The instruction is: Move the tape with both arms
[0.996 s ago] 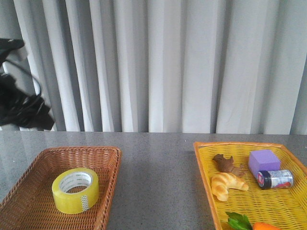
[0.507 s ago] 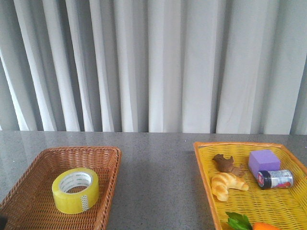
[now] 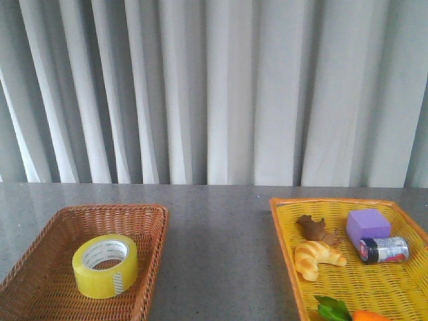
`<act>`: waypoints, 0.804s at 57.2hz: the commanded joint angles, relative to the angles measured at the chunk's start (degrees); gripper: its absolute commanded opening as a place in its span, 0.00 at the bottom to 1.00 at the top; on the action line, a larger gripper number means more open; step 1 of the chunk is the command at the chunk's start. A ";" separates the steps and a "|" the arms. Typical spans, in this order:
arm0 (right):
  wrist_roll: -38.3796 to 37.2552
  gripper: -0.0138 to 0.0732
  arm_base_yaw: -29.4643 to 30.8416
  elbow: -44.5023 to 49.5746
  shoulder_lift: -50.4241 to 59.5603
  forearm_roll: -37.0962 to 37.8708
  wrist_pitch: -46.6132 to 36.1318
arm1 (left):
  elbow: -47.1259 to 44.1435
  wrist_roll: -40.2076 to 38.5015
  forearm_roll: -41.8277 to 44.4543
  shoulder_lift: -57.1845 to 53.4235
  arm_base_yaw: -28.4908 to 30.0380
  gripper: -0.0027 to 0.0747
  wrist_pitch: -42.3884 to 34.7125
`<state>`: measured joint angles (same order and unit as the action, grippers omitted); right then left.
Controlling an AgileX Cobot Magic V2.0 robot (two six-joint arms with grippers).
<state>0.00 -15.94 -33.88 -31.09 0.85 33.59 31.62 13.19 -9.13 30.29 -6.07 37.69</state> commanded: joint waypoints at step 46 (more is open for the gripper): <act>0.37 0.15 0.34 -1.15 -0.17 0.42 -2.56 | 1.14 -0.54 -0.20 0.06 -0.63 0.03 -5.75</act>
<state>0.00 -15.94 -33.51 -31.09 0.85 34.72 31.62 13.10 -9.13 30.29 -6.07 36.15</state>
